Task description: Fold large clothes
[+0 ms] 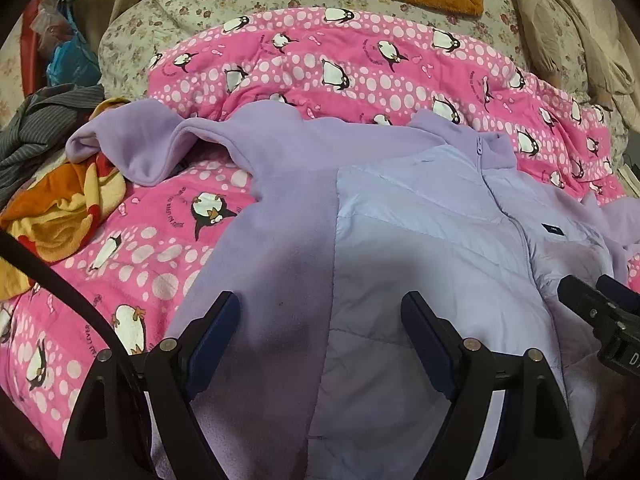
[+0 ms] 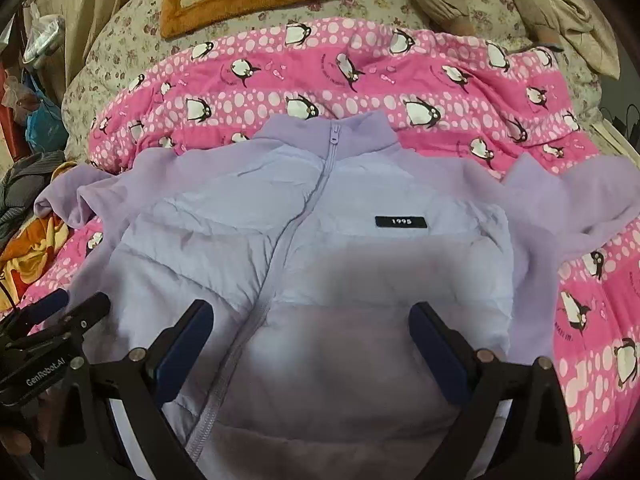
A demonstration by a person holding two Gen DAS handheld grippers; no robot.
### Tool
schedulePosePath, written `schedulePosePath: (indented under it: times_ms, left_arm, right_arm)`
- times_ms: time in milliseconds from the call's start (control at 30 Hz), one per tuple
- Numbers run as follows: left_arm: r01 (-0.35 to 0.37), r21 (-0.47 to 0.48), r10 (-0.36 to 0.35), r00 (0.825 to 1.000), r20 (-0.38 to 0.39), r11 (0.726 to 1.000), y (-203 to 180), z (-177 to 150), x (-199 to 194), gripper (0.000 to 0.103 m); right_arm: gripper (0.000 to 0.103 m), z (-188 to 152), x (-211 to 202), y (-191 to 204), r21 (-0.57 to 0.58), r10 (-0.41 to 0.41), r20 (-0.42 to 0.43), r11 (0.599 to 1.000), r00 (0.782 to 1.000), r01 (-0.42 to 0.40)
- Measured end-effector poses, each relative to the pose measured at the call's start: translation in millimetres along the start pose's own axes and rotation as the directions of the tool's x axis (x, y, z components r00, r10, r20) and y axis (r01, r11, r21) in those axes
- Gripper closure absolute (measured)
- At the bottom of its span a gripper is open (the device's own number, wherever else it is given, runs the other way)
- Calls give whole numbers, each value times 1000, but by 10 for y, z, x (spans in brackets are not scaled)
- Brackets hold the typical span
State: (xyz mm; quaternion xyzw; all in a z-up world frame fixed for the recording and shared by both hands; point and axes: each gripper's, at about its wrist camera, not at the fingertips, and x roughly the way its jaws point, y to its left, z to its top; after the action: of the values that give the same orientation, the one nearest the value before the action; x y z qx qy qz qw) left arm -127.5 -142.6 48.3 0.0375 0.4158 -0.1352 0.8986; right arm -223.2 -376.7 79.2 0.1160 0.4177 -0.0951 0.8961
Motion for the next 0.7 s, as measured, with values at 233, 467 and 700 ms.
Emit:
schedulePosePath:
  times_ms: [233,467,700]
  left_arm:
    - [-5,1,5,1000,1,1000,-3,-11,2,46]
    - [-9,2,9,1000,0,1000,5,-18,1,46]
    - [-3,-3,3,1000,5,1000,36,-25,-6,46]
  right_arm:
    - [3,-17,18,-7,1,-8,-3,1000,1000,8]
    - [3,-18,26,-5,1,-9,-7,1000,1000,9]
    - [3,-23,32,-6,-1,-18,-13,1000,1000,18]
